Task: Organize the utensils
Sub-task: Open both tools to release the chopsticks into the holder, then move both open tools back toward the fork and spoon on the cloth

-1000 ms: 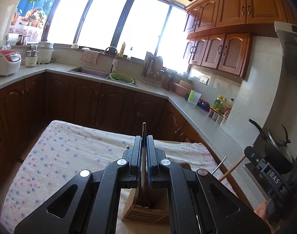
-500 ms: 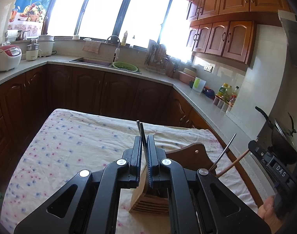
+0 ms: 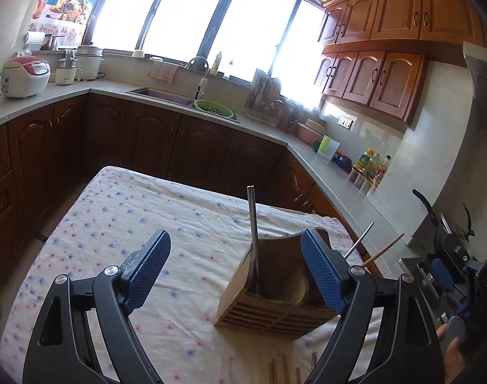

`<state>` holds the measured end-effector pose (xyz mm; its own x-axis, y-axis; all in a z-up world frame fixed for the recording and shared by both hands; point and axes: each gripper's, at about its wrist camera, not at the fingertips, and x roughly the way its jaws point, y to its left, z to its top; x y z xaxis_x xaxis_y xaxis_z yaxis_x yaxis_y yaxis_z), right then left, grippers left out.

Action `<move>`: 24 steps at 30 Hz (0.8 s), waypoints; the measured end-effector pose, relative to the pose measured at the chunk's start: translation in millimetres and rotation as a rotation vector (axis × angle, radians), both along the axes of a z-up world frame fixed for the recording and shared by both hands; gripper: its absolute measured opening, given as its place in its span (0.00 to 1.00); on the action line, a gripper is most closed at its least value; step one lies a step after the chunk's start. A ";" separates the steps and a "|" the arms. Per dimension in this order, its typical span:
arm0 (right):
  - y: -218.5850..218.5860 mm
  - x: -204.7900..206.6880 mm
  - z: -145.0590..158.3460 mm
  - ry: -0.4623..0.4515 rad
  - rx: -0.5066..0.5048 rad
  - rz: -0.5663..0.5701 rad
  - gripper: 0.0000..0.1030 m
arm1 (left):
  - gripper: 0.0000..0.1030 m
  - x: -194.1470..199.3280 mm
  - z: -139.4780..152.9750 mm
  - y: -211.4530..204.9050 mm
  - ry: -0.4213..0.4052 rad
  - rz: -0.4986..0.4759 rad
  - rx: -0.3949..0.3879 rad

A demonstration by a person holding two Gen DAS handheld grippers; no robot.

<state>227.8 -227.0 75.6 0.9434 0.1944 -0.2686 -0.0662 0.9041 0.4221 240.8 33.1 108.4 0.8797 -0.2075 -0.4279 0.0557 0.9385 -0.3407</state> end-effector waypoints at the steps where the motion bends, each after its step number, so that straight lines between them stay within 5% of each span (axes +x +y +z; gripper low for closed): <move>1: -3.5 -6.8 0.3 -0.004 0.011 -0.001 0.93 | 0.85 -5.8 -0.8 1.5 0.001 0.003 0.002; 24: -28.0 -114.1 -63.2 0.190 0.001 -0.035 0.95 | 0.87 -96.5 -83.2 0.4 0.230 -0.044 0.011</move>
<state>113.6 -255.0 12.4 0.8820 0.1628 -0.4423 0.0462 0.9041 0.4249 144.2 33.5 25.2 0.7487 -0.2374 -0.6189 0.0184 0.9408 -0.3386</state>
